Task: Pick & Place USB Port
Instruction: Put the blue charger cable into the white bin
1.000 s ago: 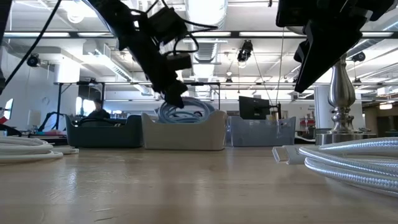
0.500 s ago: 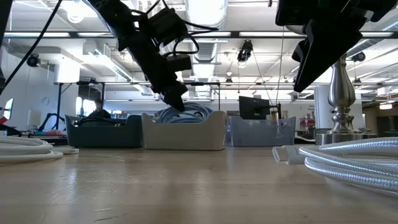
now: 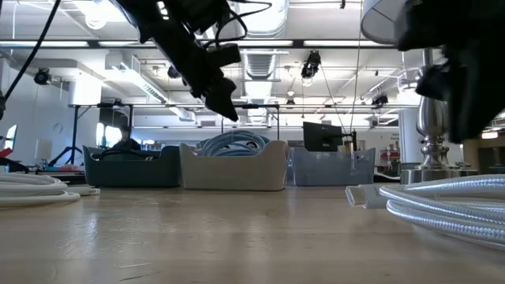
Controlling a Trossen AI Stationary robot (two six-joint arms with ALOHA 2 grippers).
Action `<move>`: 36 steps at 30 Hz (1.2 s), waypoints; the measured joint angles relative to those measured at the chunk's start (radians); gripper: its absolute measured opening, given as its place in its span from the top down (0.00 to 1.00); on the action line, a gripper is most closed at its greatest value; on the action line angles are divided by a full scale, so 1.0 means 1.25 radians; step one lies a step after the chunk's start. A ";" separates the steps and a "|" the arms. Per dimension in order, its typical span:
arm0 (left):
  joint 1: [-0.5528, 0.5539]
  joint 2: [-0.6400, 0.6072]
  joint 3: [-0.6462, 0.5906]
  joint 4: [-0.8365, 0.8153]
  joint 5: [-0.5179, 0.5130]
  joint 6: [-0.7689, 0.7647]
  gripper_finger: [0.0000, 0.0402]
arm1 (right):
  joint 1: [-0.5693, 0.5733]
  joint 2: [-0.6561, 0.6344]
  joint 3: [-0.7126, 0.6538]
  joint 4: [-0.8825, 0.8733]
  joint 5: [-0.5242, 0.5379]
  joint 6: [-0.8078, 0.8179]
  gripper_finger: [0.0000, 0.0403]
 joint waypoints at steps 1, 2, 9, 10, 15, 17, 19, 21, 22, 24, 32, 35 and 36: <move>-0.002 -0.003 0.000 0.002 0.000 0.002 0.44 | 0.016 0.000 -0.001 -0.007 -0.001 0.014 0.76; -0.004 -0.007 0.001 0.003 0.000 0.005 0.44 | 0.031 0.000 -0.003 -0.014 -0.005 0.032 0.76; -0.004 -0.013 0.016 0.003 0.000 0.009 0.44 | 0.114 -0.004 -0.012 -0.074 -0.180 0.166 0.73; -0.004 -0.013 0.018 0.004 0.000 0.009 0.44 | 0.125 -0.004 -0.016 -0.075 -0.196 0.192 0.72; -0.004 -0.013 0.019 0.013 0.000 0.005 0.45 | 0.179 -0.004 -0.041 -0.076 -0.237 0.288 0.70; -0.004 -0.013 0.019 0.015 0.001 0.005 0.45 | 0.194 -0.004 -0.051 -0.076 -0.232 0.298 0.69; -0.004 -0.013 0.019 0.016 0.002 0.005 0.45 | 0.201 -0.004 -0.062 -0.075 -0.221 0.308 0.68; -0.004 -0.013 0.019 0.016 0.003 0.006 0.45 | 0.201 -0.001 -0.076 -0.076 -0.209 0.311 0.67; -0.004 -0.013 0.019 0.016 0.003 0.006 0.45 | 0.201 0.000 -0.082 -0.075 -0.205 0.310 0.67; -0.004 -0.013 0.019 0.016 0.003 0.006 0.45 | 0.201 0.003 -0.094 -0.076 -0.201 0.298 0.66; -0.004 -0.013 0.016 0.016 0.017 0.006 0.45 | 0.202 0.015 -0.120 -0.067 -0.170 0.256 0.68; -0.004 -0.013 0.016 0.016 0.017 0.006 0.45 | 0.202 0.015 -0.120 -0.066 -0.125 0.268 0.70; -0.004 -0.013 0.015 0.016 0.017 0.006 0.45 | 0.201 0.015 -0.120 -0.066 -0.108 0.268 0.71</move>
